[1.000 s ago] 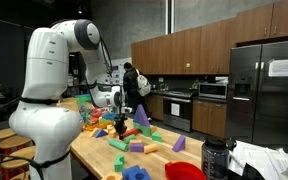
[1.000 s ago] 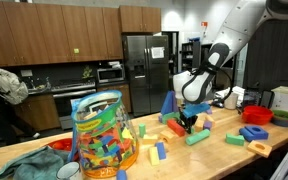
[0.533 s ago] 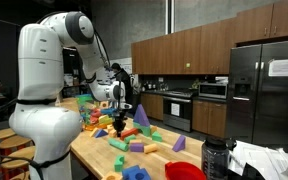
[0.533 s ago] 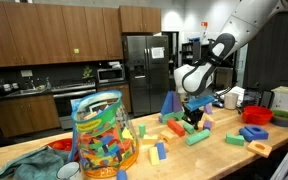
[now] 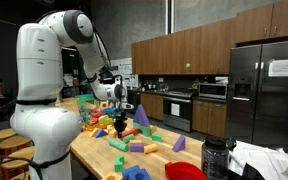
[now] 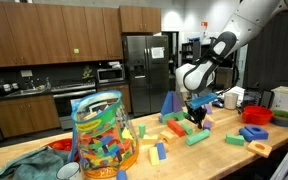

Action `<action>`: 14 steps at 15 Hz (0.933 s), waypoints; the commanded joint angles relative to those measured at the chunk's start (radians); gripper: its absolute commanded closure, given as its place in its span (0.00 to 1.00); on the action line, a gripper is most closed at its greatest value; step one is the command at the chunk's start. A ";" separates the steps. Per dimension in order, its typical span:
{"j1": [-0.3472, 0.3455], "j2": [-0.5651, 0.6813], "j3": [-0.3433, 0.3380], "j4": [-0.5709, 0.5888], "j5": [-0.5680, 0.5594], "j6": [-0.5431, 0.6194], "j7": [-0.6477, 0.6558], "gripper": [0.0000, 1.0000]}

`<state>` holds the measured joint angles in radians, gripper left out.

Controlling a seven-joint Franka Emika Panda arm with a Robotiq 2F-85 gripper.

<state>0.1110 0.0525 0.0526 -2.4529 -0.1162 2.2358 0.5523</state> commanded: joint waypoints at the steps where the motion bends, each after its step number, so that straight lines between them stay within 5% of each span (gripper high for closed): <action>1: -0.004 0.017 0.006 -0.011 -0.018 0.019 -0.011 1.00; 14: 0.037 0.060 0.032 -0.005 -0.008 0.096 0.001 1.00</action>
<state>0.1340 0.1168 0.0759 -2.4569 -0.1260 2.3210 0.5504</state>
